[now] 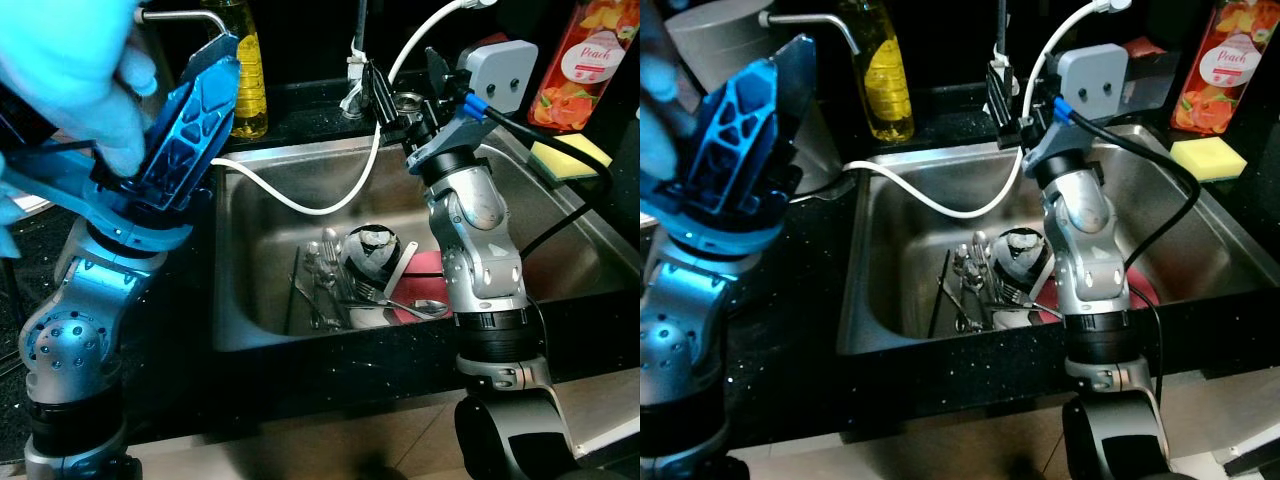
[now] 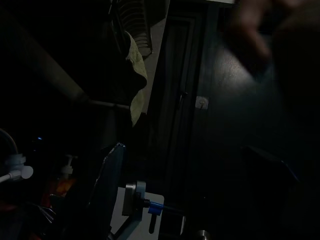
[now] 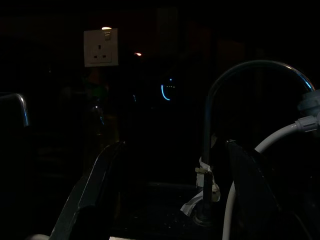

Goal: Kitchen organization

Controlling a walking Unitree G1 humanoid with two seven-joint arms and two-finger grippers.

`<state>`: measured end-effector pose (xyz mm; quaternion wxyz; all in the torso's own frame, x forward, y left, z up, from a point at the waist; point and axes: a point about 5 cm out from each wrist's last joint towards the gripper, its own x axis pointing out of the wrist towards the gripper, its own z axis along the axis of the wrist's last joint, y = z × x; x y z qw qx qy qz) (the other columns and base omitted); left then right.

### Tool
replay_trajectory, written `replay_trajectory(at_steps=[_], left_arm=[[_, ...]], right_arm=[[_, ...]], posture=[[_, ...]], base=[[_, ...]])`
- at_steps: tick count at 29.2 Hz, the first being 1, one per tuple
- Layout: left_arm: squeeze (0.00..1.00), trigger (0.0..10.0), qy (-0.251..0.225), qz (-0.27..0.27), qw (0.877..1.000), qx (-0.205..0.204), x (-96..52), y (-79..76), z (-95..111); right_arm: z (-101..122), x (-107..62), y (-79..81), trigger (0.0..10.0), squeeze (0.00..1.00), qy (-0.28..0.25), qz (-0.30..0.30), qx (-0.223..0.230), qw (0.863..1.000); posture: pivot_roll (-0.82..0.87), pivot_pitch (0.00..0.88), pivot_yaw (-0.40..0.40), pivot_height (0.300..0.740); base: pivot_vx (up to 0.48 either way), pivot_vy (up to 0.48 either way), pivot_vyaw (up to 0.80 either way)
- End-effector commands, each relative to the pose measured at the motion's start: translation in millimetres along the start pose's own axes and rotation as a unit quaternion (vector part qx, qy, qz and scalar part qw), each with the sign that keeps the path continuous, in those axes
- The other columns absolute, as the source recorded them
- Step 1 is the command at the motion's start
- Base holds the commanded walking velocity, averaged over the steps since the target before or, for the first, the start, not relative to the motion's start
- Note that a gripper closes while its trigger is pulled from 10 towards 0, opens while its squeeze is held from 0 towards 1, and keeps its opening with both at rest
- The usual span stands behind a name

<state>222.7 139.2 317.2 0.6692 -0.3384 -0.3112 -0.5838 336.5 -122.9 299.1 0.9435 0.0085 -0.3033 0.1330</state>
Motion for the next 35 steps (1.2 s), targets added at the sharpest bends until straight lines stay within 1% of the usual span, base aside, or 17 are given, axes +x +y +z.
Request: replay_trajectory(at_steps=[1, 11, 25, 35], left_arm=[[0.00, 10.0, 0.001, 0.001, 1.000, 0.005, 0.4, 2.0, 1.4], [0.00, 10.0, 0.001, 0.005, 1.000, 0.008, -1.1, 4.0, -0.1], [0.00, 10.0, 0.004, 0.003, 1.000, 0.006, 0.8, 7.1, -0.2], [0.00, 10.0, 0.000, 0.008, 1.000, 0.015, 0.7, 9.2, 1.3]], right_arm=[[-0.2, 1.3, 0.8, 10.0, 0.00, -0.001, 0.000, 0.000, 1.000], [-0.8, 2.4, 3.5, 10.0, 0.00, -0.001, 0.007, 0.001, 1.000], [-0.8, 1.5, 3.7, 10.0, 0.00, -0.003, 0.007, 0.001, 1.000], [0.2, 5.1, 4.6, 10.0, 0.00, -0.007, 0.012, 0.001, 1.000]], posture=[[-0.08, 0.000, 0.087, 0.740], [-0.08, 0.000, 0.085, 0.740], [-0.09, 0.000, 0.094, 0.740], [-0.08, 0.000, 0.084, 0.740]], base=[[0.000, 0.000, 0.00], [0.000, 0.000, 0.00], [0.000, 0.000, 0.00], [0.000, 0.000, 0.00]])
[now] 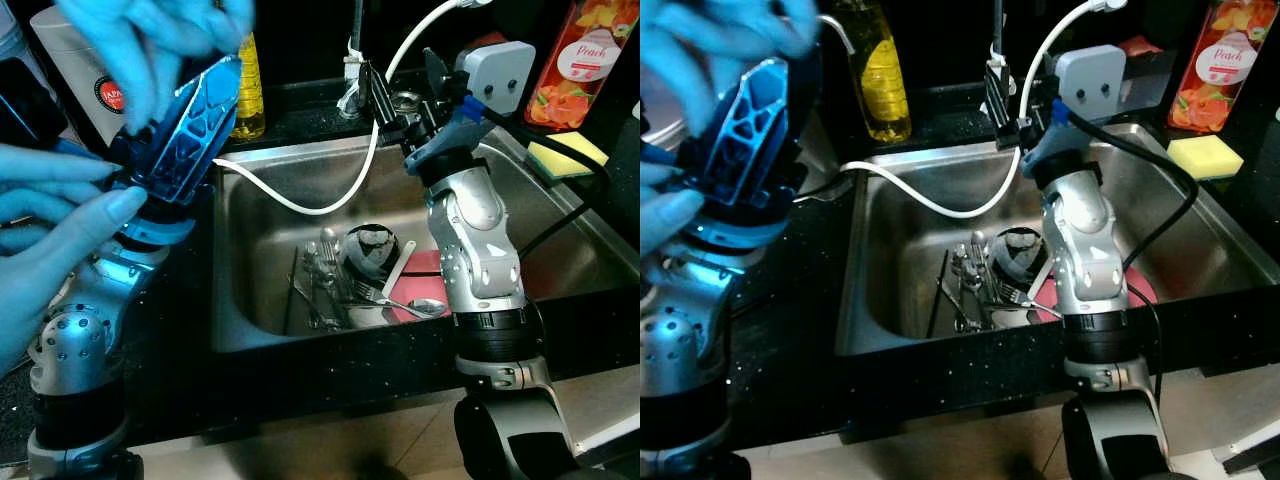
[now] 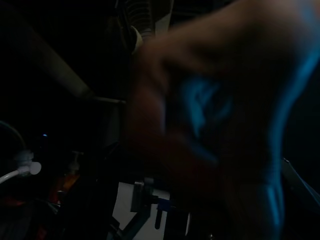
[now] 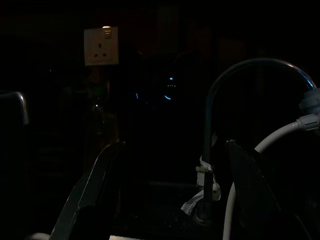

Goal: Kitchen organization

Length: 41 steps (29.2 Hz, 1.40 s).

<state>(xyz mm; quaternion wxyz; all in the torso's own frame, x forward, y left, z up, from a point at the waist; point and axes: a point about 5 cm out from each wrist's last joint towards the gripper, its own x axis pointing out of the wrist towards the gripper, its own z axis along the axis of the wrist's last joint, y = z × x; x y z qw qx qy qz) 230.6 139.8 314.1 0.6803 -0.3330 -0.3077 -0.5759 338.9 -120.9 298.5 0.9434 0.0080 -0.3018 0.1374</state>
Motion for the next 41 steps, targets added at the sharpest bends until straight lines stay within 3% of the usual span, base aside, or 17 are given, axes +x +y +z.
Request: replay_trajectory(at_steps=[1, 41], left_arm=[[0.00, 10.0, -0.007, -0.003, 1.000, 0.008, 2.4, 1.2, 3.1], [0.00, 10.0, -0.005, -0.005, 1.000, 0.009, 3.5, 2.2, 5.8]], right_arm=[[2.4, 3.4, 3.2, 10.0, 0.00, -0.009, 0.007, 0.000, 1.000], [1.9, -0.3, 4.7, 10.0, 0.00, -0.008, 0.000, 0.004, 1.000]], posture=[[-0.08, 0.000, 0.087, 0.740], [-0.08, 0.000, 0.097, 0.740]], base=[[0.000, 0.000, 0.00], [0.000, 0.000, 0.00]])
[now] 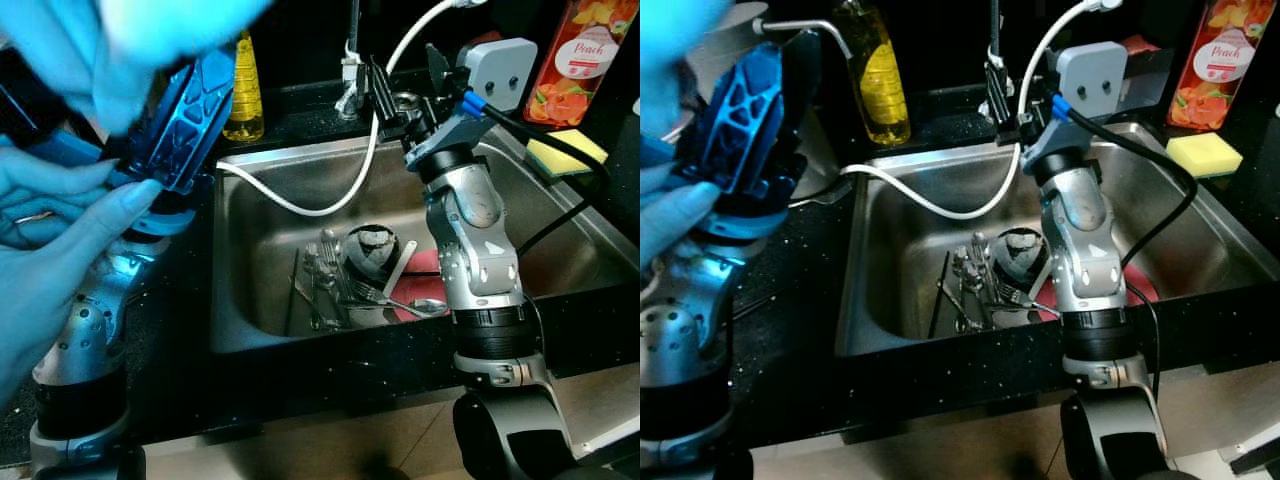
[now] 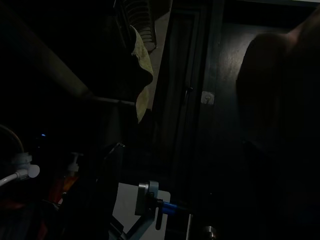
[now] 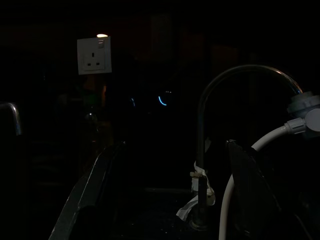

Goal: Kitchen organization

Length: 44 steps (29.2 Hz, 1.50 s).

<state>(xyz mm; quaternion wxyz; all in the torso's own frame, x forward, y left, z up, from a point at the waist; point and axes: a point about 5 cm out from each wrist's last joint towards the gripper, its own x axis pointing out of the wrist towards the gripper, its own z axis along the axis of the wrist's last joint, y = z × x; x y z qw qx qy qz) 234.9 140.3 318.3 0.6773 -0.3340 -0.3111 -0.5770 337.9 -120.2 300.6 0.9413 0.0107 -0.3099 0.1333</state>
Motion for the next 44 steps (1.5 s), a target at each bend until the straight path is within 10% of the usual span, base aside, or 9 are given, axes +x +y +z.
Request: replay_trajectory(at_steps=[1, 44], left_arm=[[0.00, 10.0, -0.001, -0.001, 1.000, 0.010, -0.8, -2.5, 3.7], [0.00, 10.0, 0.006, 0.006, 1.000, 0.009, -2.2, -2.7, 0.5]], right_arm=[[-0.8, -0.5, 5.2, 10.0, 0.00, 0.001, 0.006, 0.005, 1.000], [-0.4, 0.3, 6.6, 10.0, 0.00, 0.000, 0.009, 0.006, 1.000]], posture=[[-0.08, 0.000, 0.097, 0.740], [-0.08, 0.000, 0.098, 0.740]], base=[[0.000, 0.000, 0.00], [0.000, 0.000, 0.00]])
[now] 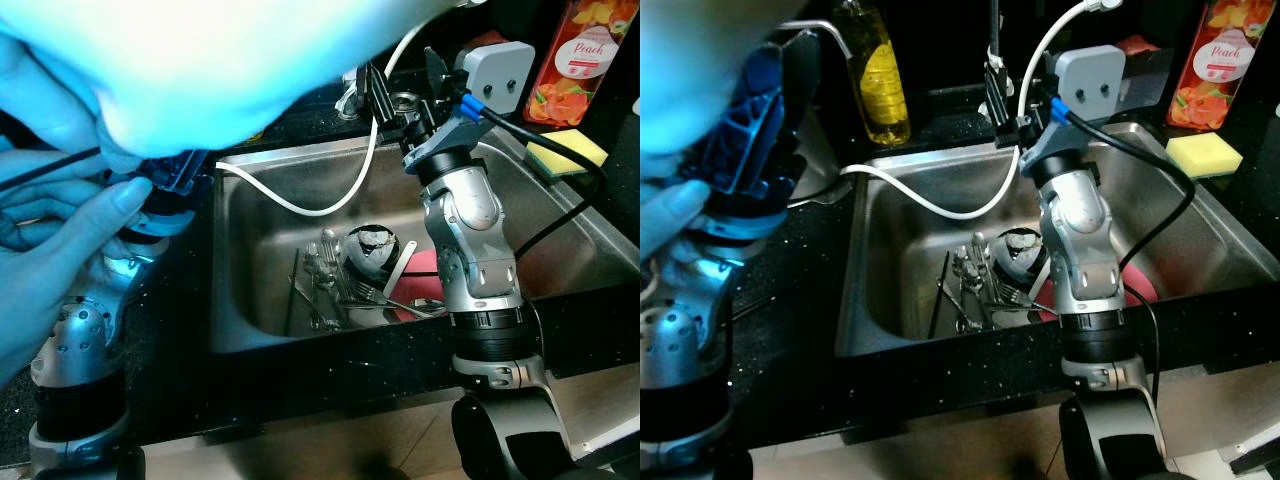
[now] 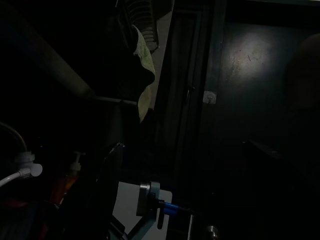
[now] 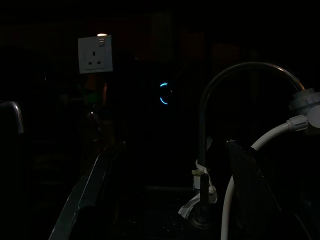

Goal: Kitchen organization

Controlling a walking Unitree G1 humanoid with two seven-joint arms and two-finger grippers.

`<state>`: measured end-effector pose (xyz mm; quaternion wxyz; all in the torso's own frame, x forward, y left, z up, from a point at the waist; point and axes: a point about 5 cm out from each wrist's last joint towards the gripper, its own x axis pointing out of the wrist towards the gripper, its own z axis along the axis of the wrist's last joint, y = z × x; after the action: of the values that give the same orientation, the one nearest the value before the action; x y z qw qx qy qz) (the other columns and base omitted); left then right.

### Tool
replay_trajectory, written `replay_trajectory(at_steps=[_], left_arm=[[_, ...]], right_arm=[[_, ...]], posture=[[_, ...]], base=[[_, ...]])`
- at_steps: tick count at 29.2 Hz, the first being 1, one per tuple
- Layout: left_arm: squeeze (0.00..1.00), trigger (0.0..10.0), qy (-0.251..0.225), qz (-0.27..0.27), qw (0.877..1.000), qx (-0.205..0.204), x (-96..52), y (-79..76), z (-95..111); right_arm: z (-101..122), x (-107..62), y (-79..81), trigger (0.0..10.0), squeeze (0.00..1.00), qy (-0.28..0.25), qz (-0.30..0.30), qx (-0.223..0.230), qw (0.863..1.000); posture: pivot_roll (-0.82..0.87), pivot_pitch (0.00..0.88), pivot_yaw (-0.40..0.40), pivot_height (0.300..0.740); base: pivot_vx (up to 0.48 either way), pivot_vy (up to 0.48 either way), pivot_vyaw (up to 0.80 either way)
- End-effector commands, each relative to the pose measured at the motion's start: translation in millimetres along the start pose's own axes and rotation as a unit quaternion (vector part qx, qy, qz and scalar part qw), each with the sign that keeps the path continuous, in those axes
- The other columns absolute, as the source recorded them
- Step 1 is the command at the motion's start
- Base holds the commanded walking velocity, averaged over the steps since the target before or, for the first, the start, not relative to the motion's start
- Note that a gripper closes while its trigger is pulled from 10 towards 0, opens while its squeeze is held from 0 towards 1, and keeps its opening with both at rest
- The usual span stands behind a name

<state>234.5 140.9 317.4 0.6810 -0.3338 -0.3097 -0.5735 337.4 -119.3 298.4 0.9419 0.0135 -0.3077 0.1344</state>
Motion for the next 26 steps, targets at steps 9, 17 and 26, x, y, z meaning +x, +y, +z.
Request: replay_trajectory(at_steps=[9, 17, 26], left_arm=[[0.00, 10.0, 0.004, -0.003, 1.000, 0.006, -0.9, -2.3, 0.0], [0.00, 10.0, 0.004, -0.005, 1.000, 0.009, 0.2, 2.3, -1.4], [0.00, 10.0, 0.004, -0.005, 1.000, 0.010, 1.6, 2.7, 0.1]], right_arm=[[0.6, 0.7, 4.7, 10.0, 0.00, -0.001, 0.009, 0.001, 1.000], [1.4, 3.9, 5.1, 10.0, 0.00, -0.005, 0.014, -0.001, 1.000], [2.8, 4.2, 5.2, 10.0, 0.00, -0.007, 0.013, 0.000, 1.000]], posture=[[-0.09, 0.000, 0.099, 0.740], [-0.09, 0.000, 0.091, 0.740], [-0.09, 0.000, 0.097, 0.740]], base=[[0.000, 0.000, 0.00], [0.000, 0.000, 0.00], [0.000, 0.000, 0.00]])
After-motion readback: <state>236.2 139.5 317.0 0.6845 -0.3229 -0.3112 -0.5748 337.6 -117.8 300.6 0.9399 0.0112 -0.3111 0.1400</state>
